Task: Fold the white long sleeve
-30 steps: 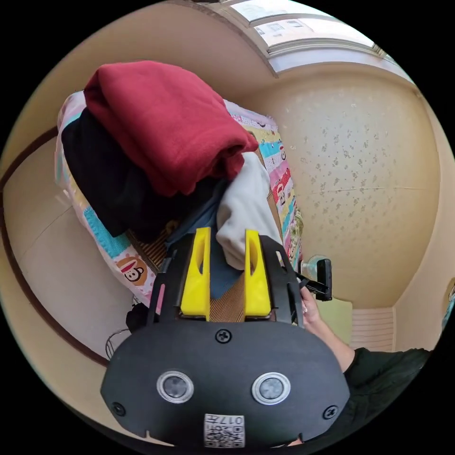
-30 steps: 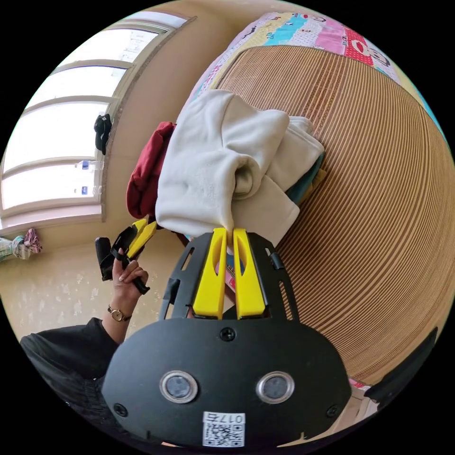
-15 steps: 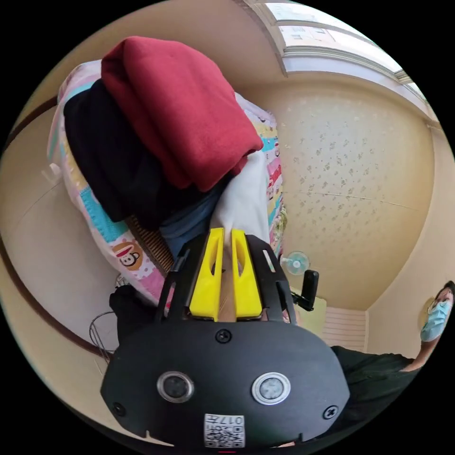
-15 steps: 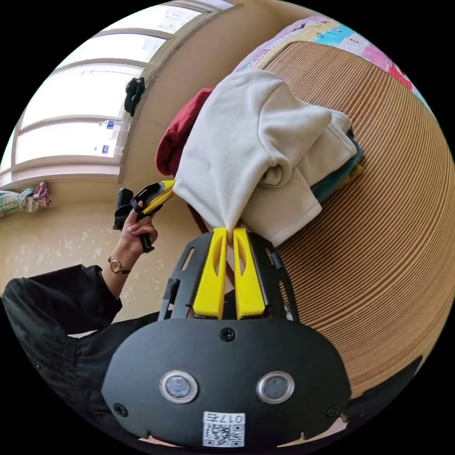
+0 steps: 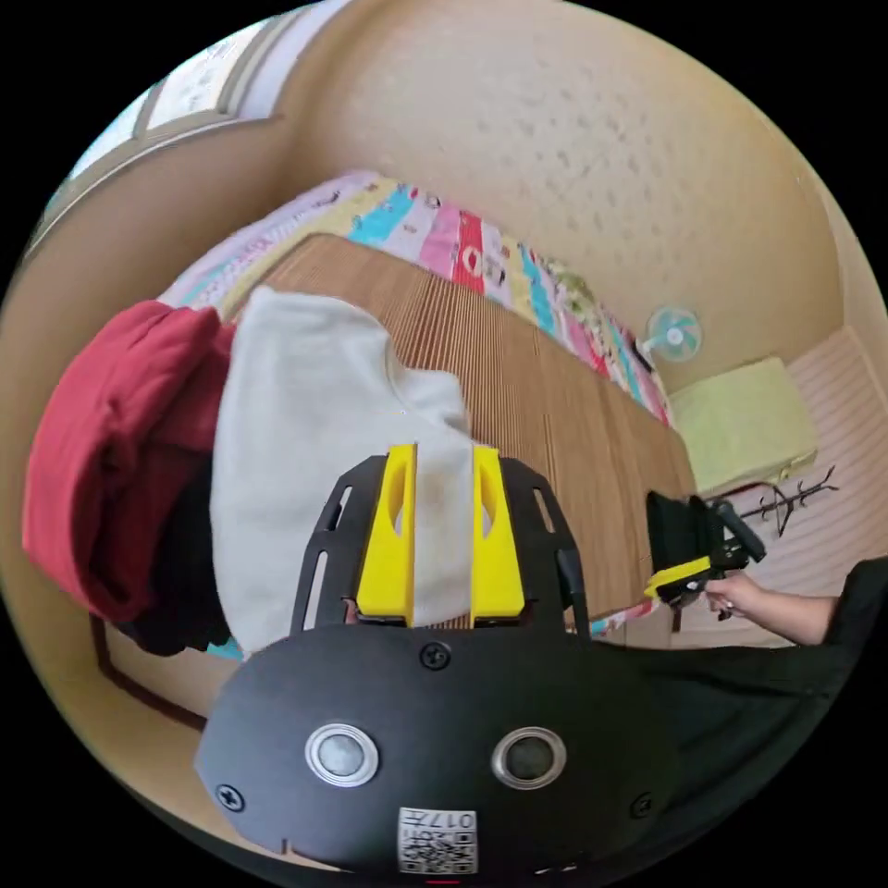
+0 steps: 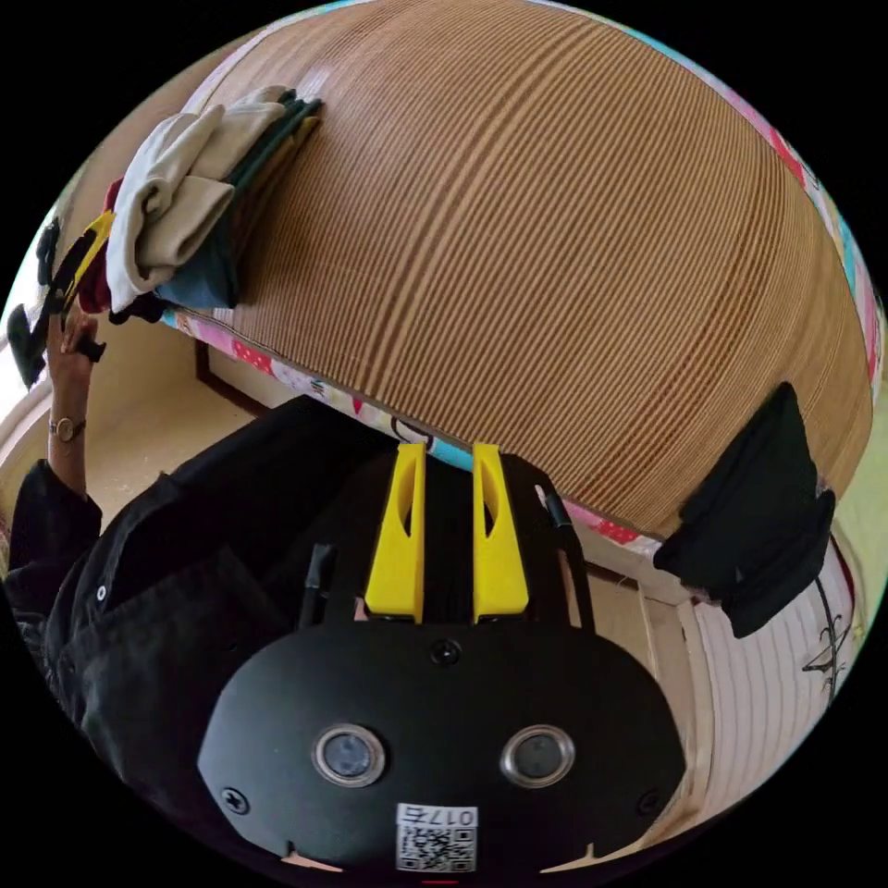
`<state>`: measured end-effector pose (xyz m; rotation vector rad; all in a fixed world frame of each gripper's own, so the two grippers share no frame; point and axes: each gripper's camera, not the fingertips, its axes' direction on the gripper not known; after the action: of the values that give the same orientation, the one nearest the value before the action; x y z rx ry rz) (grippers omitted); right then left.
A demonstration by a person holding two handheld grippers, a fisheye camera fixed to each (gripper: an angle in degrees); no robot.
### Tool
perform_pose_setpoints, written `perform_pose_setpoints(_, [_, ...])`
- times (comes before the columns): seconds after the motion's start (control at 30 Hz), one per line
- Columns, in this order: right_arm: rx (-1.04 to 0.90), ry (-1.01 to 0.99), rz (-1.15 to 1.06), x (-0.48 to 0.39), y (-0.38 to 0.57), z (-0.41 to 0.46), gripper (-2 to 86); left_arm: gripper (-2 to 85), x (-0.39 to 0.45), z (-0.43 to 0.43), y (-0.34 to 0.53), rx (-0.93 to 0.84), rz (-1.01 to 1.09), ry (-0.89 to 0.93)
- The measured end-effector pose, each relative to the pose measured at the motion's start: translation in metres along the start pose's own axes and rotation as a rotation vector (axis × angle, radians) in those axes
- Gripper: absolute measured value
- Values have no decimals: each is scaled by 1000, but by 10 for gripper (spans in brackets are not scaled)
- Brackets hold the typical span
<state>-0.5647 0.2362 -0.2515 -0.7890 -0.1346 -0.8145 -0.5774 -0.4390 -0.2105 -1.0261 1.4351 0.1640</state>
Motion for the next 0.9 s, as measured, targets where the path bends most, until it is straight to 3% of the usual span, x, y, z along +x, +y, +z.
perform_pose_setpoints(0.03, [-27, -6, 63, 23, 26, 9, 77, 90, -7, 50, 0, -90, 21, -94])
perform_pose_setpoints(0.13, [-86, -26, 222, 74, 97, 35, 77, 82, -20, 59, 20, 48, 112, -130])
perform_pose_setpoints(0.37, [-218, 54, 490, 132, 220, 114, 69, 64, -100, 38, 20, 19, -57, -131])
perform_pose_setpoints(0.53, [-263, -91, 678, 166, 260, 160, 74, 50, -165, 39, 19, 65, -192, -108])
perform_pose_setpoints(0.63, [-175, -149, 732, 196, 265, 157, 83, 23, -221, 36, 8, 123, -470, -2])
perform_pose_setpoints(0.7, [-123, -161, 748, 220, 265, 152, 88, 6, -259, 38, 15, 189, -740, 162])
perform_pose_setpoints(0.77, [-70, -190, 772, 248, 267, 147, 93, -5, -291, 59, 44, 316, -1052, 447])
perform_pose_setpoints(0.9, [100, -306, 859, 323, 286, 137, 99, -9, -281, 98, 88, 439, -1286, 630])
